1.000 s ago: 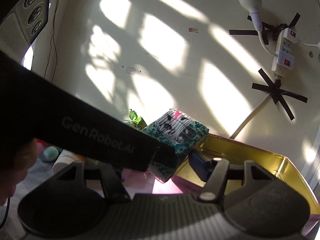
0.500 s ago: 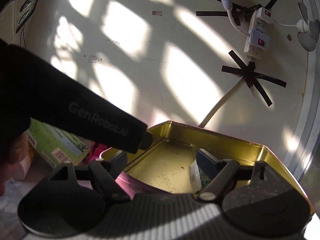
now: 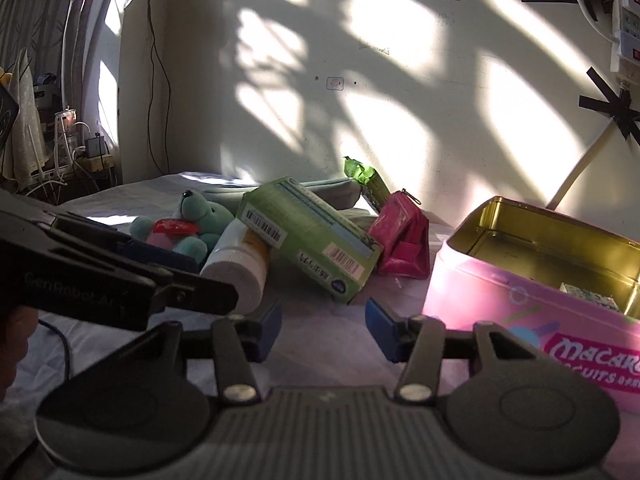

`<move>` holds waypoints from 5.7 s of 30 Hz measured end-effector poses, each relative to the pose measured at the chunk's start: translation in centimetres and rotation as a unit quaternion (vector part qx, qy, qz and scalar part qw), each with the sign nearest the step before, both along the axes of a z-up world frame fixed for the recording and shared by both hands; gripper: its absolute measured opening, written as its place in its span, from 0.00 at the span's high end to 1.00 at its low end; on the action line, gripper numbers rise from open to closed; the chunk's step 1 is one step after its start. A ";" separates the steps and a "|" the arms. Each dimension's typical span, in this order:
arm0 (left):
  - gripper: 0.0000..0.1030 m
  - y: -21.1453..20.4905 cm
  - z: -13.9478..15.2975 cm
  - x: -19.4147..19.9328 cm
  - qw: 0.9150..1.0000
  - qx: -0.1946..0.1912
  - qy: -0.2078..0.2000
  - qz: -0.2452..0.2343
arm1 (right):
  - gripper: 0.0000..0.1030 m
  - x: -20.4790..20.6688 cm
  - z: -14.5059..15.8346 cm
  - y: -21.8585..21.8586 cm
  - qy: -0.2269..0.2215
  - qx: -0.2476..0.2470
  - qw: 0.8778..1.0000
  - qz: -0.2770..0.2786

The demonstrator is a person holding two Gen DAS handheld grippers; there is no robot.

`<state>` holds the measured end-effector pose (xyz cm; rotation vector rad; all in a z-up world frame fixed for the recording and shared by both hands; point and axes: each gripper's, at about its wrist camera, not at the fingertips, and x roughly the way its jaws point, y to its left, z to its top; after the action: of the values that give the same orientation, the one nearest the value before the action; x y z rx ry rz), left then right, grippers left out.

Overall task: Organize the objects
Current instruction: 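Grasp the white pill bottle with the right gripper, then lift the white bottle into the pink tin and release it, then move the right gripper to the green box and grasp it, then lower the green box into the pink tin and open the right gripper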

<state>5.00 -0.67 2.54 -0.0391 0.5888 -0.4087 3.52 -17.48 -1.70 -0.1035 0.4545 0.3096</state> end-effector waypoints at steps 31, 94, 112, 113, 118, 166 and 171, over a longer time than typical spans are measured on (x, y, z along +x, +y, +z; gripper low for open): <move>0.39 0.0 -1.3 0.9 0.995 -0.064 0.056 -0.051 | 0.42 -4.5 -1.1 -6.8 0.142 0.055 0.985 0.082; 0.41 -16.4 5.0 6.1 0.995 0.053 -0.043 -0.075 | 0.49 -0.4 3.2 -15.5 -0.043 0.092 0.967 -0.232; 0.35 -11.0 5.0 3.8 0.996 0.079 -0.044 0.017 | 0.37 -3.8 20.0 -22.2 -0.201 0.097 0.945 -0.238; 0.35 -10.7 4.7 3.8 0.996 0.081 -0.039 0.023 | 0.37 -3.9 18.9 -21.4 -0.195 0.103 0.948 -0.229; 0.35 -9.3 3.4 4.1 0.994 0.097 -0.023 0.044 | 0.37 -3.6 11.0 -16.0 -0.132 0.128 0.966 -0.181; 0.37 -3.5 -1.4 7.9 0.998 -0.012 0.055 -0.042 | 0.33 4.2 -2.4 0.2 0.104 0.030 0.994 0.011; 0.41 -2.8 -0.1 5.9 0.998 -0.010 0.043 -0.038 | 0.39 2.5 -1.9 0.4 0.079 0.026 0.996 0.018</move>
<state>10.92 -3.51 2.43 -0.0545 0.6724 -0.4884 6.03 -17.08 -3.63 -0.0363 0.6007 0.3661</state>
